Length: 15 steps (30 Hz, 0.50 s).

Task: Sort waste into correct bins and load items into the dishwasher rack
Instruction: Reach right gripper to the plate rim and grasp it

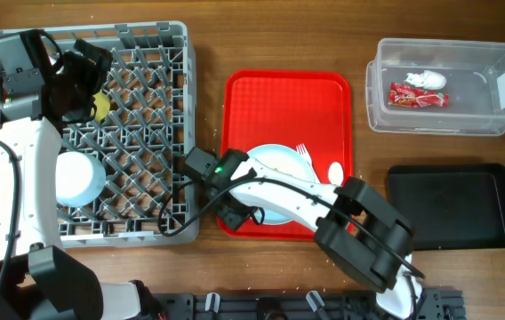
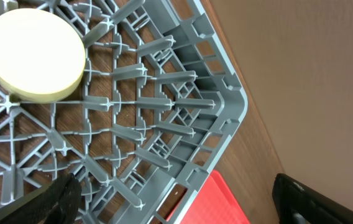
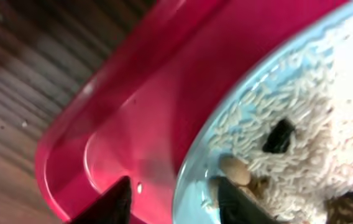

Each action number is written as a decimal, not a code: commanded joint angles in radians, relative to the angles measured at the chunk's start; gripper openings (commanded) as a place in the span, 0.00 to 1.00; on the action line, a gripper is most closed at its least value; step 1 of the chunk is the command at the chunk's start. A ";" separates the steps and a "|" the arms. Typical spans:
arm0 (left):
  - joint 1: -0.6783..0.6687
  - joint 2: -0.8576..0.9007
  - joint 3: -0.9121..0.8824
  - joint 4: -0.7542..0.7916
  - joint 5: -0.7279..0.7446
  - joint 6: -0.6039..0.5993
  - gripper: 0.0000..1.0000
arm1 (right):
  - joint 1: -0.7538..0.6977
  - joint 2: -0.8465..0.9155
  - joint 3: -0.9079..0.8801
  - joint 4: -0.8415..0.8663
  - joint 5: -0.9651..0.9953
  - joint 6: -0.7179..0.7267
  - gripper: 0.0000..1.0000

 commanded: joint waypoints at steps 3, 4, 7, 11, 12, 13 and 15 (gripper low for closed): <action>0.002 -0.019 0.015 0.003 0.011 -0.006 1.00 | -0.002 -0.013 -0.016 0.031 0.075 0.013 0.24; 0.002 -0.019 0.015 0.003 0.011 -0.006 1.00 | -0.002 -0.013 -0.016 0.034 0.095 0.014 0.22; 0.002 -0.019 0.015 0.003 0.011 -0.006 1.00 | -0.002 -0.013 -0.016 0.045 0.143 0.016 0.09; 0.002 -0.019 0.015 0.003 0.011 -0.006 1.00 | -0.002 -0.013 -0.015 0.075 0.209 0.017 0.04; 0.002 -0.019 0.015 0.003 0.011 -0.006 1.00 | -0.002 -0.013 -0.015 0.084 0.213 0.016 0.04; 0.002 -0.019 0.015 0.003 0.011 -0.006 1.00 | -0.002 -0.013 -0.012 0.093 0.218 0.017 0.04; 0.002 -0.019 0.015 0.003 0.011 -0.006 1.00 | -0.003 -0.013 0.001 0.115 0.241 0.016 0.04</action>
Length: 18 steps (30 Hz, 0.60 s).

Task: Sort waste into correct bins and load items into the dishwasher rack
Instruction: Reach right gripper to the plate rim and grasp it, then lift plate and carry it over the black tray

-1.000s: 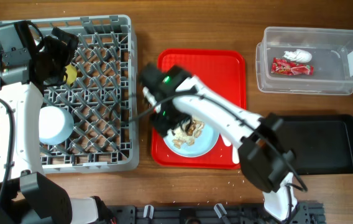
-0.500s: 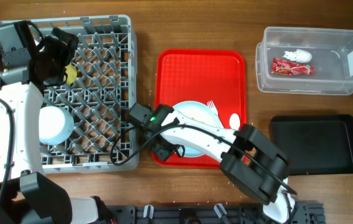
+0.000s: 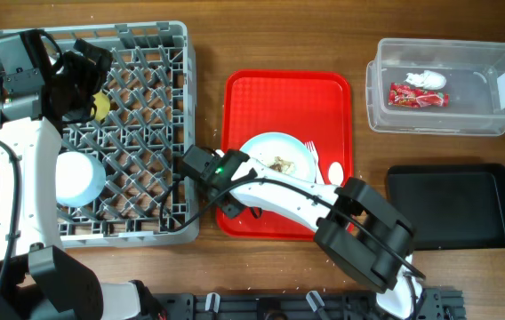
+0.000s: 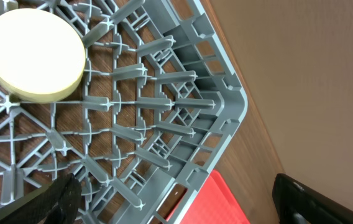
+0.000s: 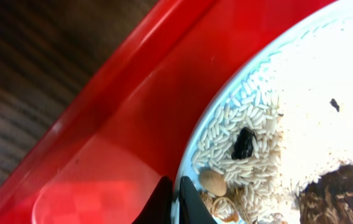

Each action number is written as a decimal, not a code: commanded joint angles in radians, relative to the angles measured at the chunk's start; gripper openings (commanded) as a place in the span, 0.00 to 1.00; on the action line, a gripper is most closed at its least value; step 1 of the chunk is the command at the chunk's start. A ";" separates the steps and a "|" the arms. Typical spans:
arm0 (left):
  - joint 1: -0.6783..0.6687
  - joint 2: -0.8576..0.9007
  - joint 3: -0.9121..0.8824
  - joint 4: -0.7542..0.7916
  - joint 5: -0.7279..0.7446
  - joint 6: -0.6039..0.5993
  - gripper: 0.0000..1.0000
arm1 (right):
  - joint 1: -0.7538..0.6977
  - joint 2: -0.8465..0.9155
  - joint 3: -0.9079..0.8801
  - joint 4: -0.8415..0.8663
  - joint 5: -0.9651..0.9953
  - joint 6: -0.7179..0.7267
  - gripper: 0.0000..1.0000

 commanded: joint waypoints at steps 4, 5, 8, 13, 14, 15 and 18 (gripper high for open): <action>0.002 -0.019 0.015 0.003 0.011 -0.006 1.00 | -0.003 -0.011 0.050 0.053 0.150 0.001 0.04; 0.002 -0.019 0.015 0.003 0.011 -0.006 1.00 | -0.003 -0.011 0.058 0.061 0.179 0.001 0.04; 0.002 -0.019 0.015 0.003 0.011 -0.006 1.00 | -0.008 -0.011 0.068 0.091 0.256 -0.002 0.04; 0.002 -0.019 0.015 0.003 0.011 -0.006 1.00 | -0.056 -0.011 0.071 0.100 0.281 0.045 0.04; 0.002 -0.019 0.015 0.003 0.011 -0.006 1.00 | -0.066 -0.011 0.076 0.093 0.285 0.058 0.04; 0.002 -0.019 0.015 0.003 0.011 -0.006 1.00 | -0.087 -0.013 0.092 0.077 0.284 0.076 0.04; 0.002 -0.019 0.015 0.003 0.011 -0.006 1.00 | -0.113 -0.019 0.131 0.050 0.280 0.079 0.04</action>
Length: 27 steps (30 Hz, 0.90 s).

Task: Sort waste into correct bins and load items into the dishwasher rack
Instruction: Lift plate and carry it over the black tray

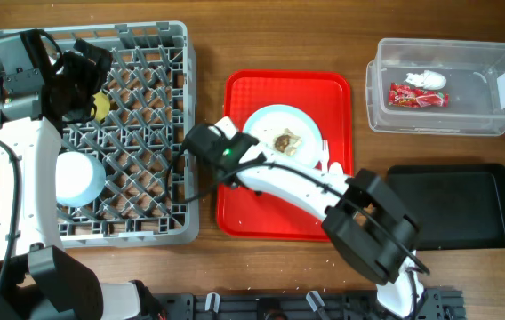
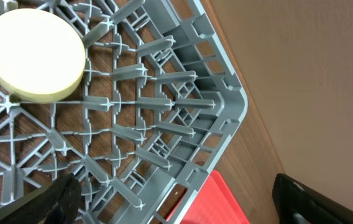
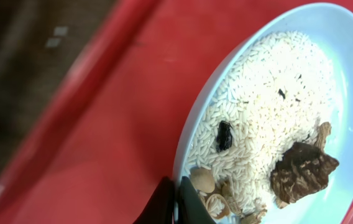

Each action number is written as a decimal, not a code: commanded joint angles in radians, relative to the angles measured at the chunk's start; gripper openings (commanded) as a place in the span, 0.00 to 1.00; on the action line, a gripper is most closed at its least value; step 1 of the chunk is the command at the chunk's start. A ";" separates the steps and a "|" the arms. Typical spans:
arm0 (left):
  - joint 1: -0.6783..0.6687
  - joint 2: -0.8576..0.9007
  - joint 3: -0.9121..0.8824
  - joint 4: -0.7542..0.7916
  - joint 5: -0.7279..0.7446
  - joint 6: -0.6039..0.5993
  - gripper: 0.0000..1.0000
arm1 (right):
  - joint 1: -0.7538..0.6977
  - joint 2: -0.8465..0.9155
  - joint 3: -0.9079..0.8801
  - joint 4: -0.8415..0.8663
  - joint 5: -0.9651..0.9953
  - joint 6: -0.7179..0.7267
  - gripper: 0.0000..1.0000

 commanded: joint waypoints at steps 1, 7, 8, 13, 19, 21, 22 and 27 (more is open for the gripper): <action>0.002 -0.019 0.015 0.003 0.011 -0.006 1.00 | -0.039 -0.022 0.082 -0.023 0.054 0.036 0.04; 0.002 -0.019 0.015 0.003 0.011 -0.006 1.00 | -0.076 -0.027 0.201 -0.104 0.078 0.007 0.04; 0.002 -0.019 0.015 0.003 0.011 -0.006 1.00 | -0.080 -0.028 0.213 -0.122 0.103 0.007 0.04; 0.002 -0.019 0.015 0.003 0.011 -0.006 1.00 | -0.098 -0.028 0.284 -0.266 0.199 0.095 0.04; 0.002 -0.019 0.015 0.003 0.011 -0.006 1.00 | -0.165 -0.047 0.346 -0.347 0.198 0.231 0.04; 0.002 -0.019 0.015 0.003 0.011 -0.006 1.00 | -0.205 -0.068 0.346 -0.373 0.198 0.301 0.04; 0.002 -0.019 0.015 0.003 0.011 -0.006 1.00 | -0.247 -0.094 0.346 -0.393 0.198 0.356 0.04; 0.002 -0.019 0.015 0.003 0.011 -0.006 1.00 | -0.369 -0.185 0.346 -0.434 0.163 0.404 0.04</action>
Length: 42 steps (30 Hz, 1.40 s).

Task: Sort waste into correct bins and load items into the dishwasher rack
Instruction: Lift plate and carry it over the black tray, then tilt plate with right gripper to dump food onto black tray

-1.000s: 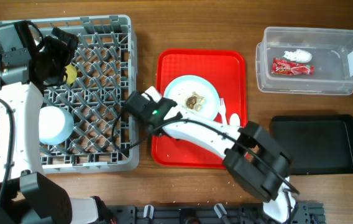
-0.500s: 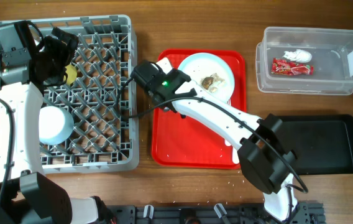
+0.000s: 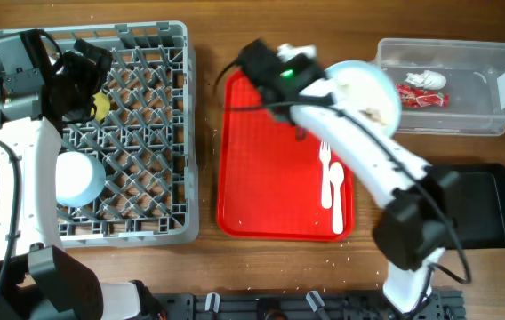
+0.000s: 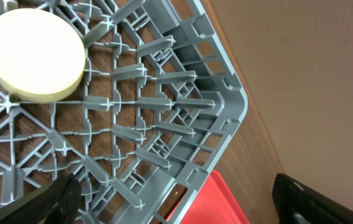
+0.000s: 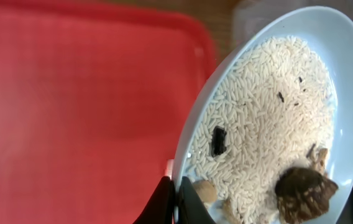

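A light blue plate [image 3: 365,89] with rice and brown scraps [image 5: 270,118] hangs tilted over the far right corner of the red tray [image 3: 275,178], beside the clear bin [image 3: 479,62]. My right gripper [image 5: 175,200] is shut on the plate's rim, and in the overhead view it [image 3: 328,82] sits at the plate's left edge. A white fork and spoon [image 3: 329,173] lie on the tray. My left gripper [image 4: 176,200] stands open over the corner of the grey dishwasher rack [image 4: 226,87], holding nothing.
The rack [image 3: 159,222] holds a white bowl [image 3: 76,176] and a pale yellow round piece [image 4: 35,53]. The clear bin contains a red wrapper [image 3: 417,96] and crumpled white paper [image 3: 428,80]. A black tray [image 3: 448,206] lies at the right front.
My right gripper has moved the plate from over the tray's far middle to the far right corner, beside the clear bin. The fork and spoon now lie bare on the tray.
My right gripper was open at the plate's left rim on the tray. Then it was shut on the rim. Then the plate stood farther back over the tray, and now it hangs beside the clear bin. My left arm has stayed still.
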Each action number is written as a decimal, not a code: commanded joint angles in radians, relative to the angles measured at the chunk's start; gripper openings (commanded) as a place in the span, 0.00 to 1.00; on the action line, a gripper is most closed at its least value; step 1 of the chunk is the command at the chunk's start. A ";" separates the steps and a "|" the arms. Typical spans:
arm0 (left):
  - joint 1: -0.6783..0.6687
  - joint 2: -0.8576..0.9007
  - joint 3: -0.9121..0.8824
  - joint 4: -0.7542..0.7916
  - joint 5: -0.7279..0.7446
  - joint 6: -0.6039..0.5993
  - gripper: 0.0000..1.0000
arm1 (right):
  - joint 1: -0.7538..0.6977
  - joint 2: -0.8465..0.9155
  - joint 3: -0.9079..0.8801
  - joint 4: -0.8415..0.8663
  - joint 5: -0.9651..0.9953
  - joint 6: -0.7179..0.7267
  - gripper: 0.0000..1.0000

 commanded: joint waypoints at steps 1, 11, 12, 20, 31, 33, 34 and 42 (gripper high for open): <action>0.002 -0.019 0.015 0.003 0.011 -0.006 1.00 | -0.091 -0.113 0.023 -0.025 0.007 0.076 0.04; 0.002 -0.019 0.015 0.003 0.011 -0.006 1.00 | -0.447 -0.178 0.017 -0.188 -0.180 0.132 0.04; 0.002 -0.019 0.015 0.003 0.011 -0.006 1.00 | -0.476 -0.178 0.013 -0.196 -0.192 0.132 0.04; 0.002 -0.019 0.015 0.003 0.011 -0.006 1.00 | -0.709 -0.179 -0.173 -0.126 -0.309 0.123 0.04; 0.002 -0.019 0.015 0.003 0.011 -0.006 1.00 | -0.979 -0.238 -0.226 -0.023 -0.683 -0.154 0.05; 0.002 -0.019 0.015 0.003 0.011 -0.006 1.00 | -1.039 -0.251 -0.226 -0.024 -0.734 -0.198 0.04; 0.002 -0.019 0.015 0.003 0.011 -0.006 1.00 | -1.066 -0.251 -0.227 -0.021 -0.774 -0.229 0.04; 0.002 -0.019 0.015 0.003 0.011 -0.006 1.00 | -1.205 -0.251 -0.294 -0.027 -1.077 -0.421 0.04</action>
